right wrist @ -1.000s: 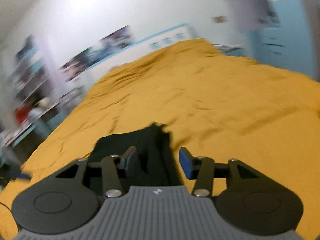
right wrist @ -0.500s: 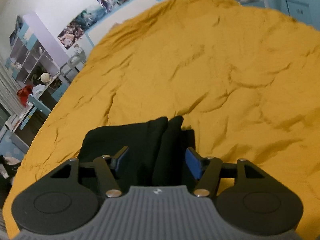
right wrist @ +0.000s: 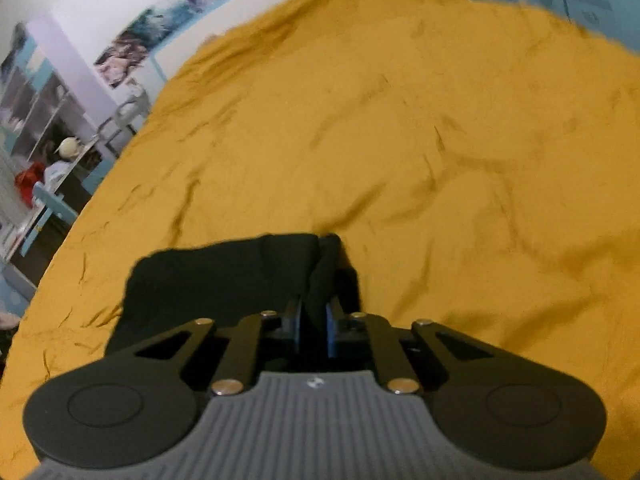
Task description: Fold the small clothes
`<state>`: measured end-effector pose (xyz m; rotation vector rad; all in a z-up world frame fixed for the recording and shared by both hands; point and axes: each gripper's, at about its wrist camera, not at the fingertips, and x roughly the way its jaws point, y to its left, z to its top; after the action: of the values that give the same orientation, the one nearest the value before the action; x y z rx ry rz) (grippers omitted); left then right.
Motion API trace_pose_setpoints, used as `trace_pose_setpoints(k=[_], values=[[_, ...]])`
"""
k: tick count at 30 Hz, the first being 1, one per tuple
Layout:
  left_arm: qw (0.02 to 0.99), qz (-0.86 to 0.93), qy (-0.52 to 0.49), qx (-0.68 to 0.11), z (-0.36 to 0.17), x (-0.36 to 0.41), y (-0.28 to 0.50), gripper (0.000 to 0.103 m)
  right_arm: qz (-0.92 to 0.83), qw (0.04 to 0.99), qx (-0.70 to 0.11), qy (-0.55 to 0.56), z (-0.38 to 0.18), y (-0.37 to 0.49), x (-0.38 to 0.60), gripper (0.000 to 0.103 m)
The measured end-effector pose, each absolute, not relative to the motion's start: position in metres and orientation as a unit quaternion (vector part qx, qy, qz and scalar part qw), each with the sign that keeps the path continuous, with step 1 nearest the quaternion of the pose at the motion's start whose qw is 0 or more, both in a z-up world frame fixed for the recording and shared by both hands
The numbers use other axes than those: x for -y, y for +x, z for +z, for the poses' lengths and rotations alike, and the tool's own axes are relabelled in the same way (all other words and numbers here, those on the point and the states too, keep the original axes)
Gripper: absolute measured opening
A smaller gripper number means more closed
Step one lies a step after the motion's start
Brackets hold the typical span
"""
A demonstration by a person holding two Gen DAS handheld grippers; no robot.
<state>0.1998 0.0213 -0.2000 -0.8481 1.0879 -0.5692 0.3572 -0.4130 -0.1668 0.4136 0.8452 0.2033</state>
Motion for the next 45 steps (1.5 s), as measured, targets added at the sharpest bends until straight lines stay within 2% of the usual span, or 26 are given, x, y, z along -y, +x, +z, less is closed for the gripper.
trace_pose_setpoints(k=[1,2,4,8,11,17,25,26,27,28,30,32,37,39,42,43,45], values=[[0.735,-0.259,-0.386,-0.494,-0.199,-0.021,0.199,0.056,0.099,0.885,-0.405,0.209,-0.169,0.356,0.416,0.015],[0.737,-0.258,-0.386,-0.492,-0.196,-0.025,0.198,0.056,0.099,0.884,-0.4,0.221,-0.167,0.352,0.421,0.038],[0.752,-0.256,-0.371,-0.481,-0.187,-0.03,0.191,0.056,0.087,0.889,-0.38,0.242,-0.153,0.338,0.432,0.043],[0.784,-0.257,-0.335,-0.456,-0.17,-0.033,0.171,0.057,0.113,0.896,-0.344,0.259,-0.115,0.274,0.457,0.042],[0.774,-0.254,-0.354,-0.46,-0.176,-0.032,0.17,0.057,0.102,0.897,-0.346,0.256,-0.1,0.211,0.469,0.043],[0.739,-0.248,-0.416,-0.468,-0.202,-0.03,0.18,0.057,0.093,0.859,-0.388,0.321,-0.119,0.125,0.482,0.043],[0.721,-0.236,-0.449,-0.472,-0.21,-0.032,0.185,0.057,0.117,0.841,-0.379,0.367,-0.135,0.102,0.477,0.043],[0.721,-0.237,-0.45,-0.471,-0.211,-0.031,0.185,0.057,0.122,0.841,-0.381,0.365,-0.135,0.103,0.474,0.039],[0.722,-0.235,-0.45,-0.47,-0.212,-0.03,0.185,0.056,0.12,0.843,-0.383,0.358,-0.135,0.105,0.471,0.032],[0.723,-0.235,-0.451,-0.467,-0.212,-0.029,0.186,0.052,0.113,0.846,-0.388,0.348,-0.136,0.107,0.467,0.01],[0.726,-0.229,-0.449,-0.467,-0.212,-0.026,0.186,0.021,0.109,0.848,-0.393,0.339,-0.134,0.11,0.466,0.009],[0.73,-0.223,-0.445,-0.469,-0.21,-0.026,0.185,0.016,0.106,0.854,-0.38,0.339,-0.126,0.104,0.466,0.008],[0.73,-0.229,-0.447,-0.464,-0.209,-0.03,0.182,0.014,0.093,0.867,-0.356,0.335,-0.11,0.09,0.468,0.006],[0.731,-0.228,-0.435,-0.474,-0.214,-0.03,0.182,0.014,0.078,0.864,-0.377,0.324,-0.124,0.094,0.467,0.006],[0.72,-0.235,-0.445,-0.478,-0.219,-0.035,0.182,0.018,0.071,0.839,-0.394,0.369,-0.155,0.094,0.476,0.004],[0.718,-0.238,-0.446,-0.479,-0.218,-0.038,0.181,0.018,0.073,0.835,-0.387,0.385,-0.159,0.092,0.478,0.006],[0.723,-0.235,-0.437,-0.481,-0.208,-0.043,0.178,0.018,0.079,0.832,-0.376,0.399,-0.157,0.087,0.483,0.018]])
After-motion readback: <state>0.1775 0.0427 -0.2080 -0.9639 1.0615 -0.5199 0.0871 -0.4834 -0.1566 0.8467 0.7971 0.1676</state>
